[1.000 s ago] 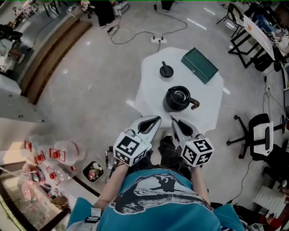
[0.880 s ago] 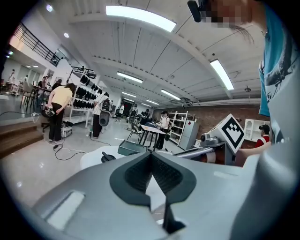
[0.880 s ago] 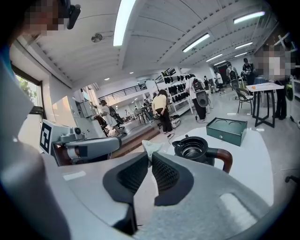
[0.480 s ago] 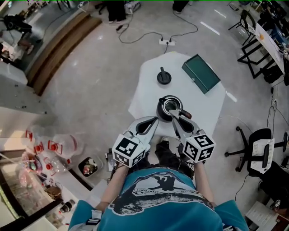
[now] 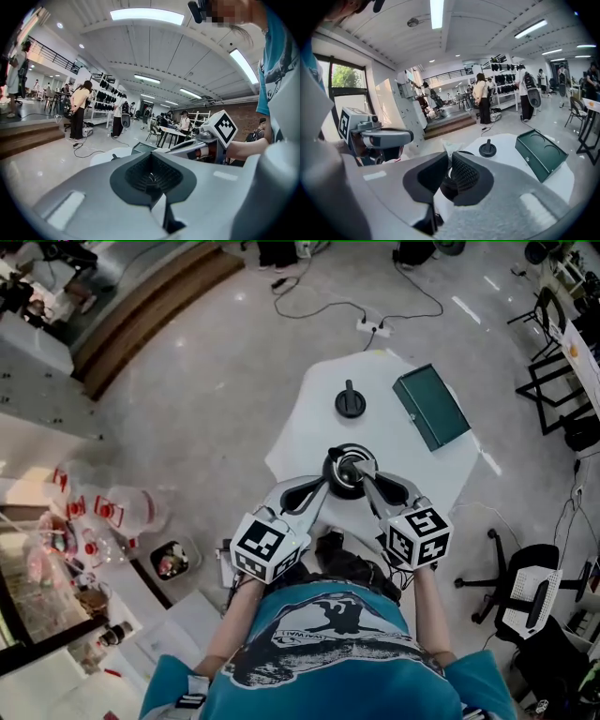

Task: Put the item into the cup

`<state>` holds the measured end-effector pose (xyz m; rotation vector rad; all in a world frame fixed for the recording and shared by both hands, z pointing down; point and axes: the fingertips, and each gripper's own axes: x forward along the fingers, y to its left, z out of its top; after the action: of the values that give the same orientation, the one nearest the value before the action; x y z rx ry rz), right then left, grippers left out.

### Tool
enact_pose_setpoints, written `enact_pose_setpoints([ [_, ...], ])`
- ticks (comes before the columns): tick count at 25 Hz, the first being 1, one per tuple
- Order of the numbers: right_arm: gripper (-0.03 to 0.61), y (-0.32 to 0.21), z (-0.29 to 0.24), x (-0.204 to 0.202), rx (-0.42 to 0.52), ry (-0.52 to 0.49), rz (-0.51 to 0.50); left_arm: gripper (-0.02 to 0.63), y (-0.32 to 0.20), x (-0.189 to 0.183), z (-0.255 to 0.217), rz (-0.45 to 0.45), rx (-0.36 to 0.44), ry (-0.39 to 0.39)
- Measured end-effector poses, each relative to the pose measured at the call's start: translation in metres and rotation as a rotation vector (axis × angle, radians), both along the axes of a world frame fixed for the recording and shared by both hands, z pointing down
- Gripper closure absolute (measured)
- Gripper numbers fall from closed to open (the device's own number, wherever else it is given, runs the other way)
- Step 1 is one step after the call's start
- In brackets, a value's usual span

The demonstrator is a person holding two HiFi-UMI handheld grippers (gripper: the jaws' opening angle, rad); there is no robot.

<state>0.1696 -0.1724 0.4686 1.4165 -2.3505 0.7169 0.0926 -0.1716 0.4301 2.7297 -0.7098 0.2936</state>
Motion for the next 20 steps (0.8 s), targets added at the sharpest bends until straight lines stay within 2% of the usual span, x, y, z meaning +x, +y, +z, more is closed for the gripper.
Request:
enact_pose_setpoints([
  [9,0.549,-0.014,0.016,-0.004,-0.084,0.136,-0.200,0.609,-0.006,-0.007,0.003,-0.116,-0.008,-0.014],
  [14,0.549,-0.014,0.032,-0.004,-0.124,0.243,-0.284,0.609,-0.005,-0.005,0.003,-0.152,-0.008,-0.012],
  [20,0.548,-0.013,0.043,-0.009,-0.129,0.359,-0.355,0.607,-0.003,-0.009,0.005,-0.182,-0.008,-0.009],
])
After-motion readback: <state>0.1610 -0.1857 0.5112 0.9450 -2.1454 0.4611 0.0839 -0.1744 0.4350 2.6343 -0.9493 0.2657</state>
